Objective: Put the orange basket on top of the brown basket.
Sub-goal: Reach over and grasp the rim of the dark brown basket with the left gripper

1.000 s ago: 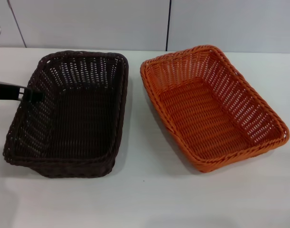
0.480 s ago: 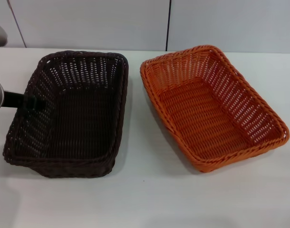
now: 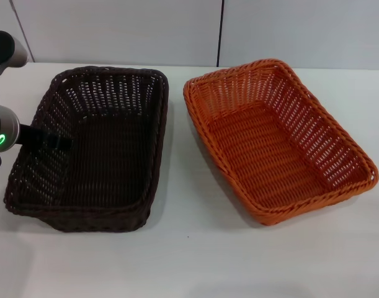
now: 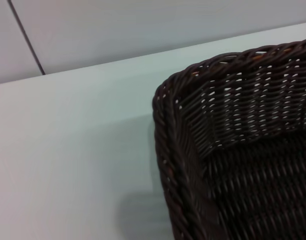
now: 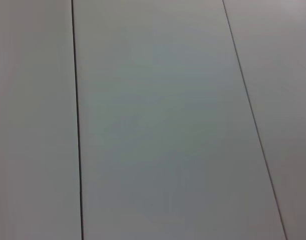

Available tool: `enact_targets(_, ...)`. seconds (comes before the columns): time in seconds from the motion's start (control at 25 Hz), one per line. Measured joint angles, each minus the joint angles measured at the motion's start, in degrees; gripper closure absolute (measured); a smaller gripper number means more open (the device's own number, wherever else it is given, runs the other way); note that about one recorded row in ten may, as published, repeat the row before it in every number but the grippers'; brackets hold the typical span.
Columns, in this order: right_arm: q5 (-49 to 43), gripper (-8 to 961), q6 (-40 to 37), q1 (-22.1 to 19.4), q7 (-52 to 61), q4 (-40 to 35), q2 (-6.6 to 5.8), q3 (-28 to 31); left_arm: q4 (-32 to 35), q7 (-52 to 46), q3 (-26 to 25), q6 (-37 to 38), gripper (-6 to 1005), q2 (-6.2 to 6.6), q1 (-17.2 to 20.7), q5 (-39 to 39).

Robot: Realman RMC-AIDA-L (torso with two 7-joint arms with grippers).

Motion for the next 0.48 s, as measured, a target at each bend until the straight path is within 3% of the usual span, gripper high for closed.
enact_targets(0.2,0.00,202,0.00,-0.15,0.00,-0.01,0.00,0.01,-1.10,0.40,1.94,-1.60,276,0.15,-0.01,-0.01)
enact_targets(0.48,0.00,202,-0.01,-0.17,-0.10,-0.01,-0.05,0.01,-1.40,2.56,2.08,-2.15,407,0.05,-0.46,-0.38)
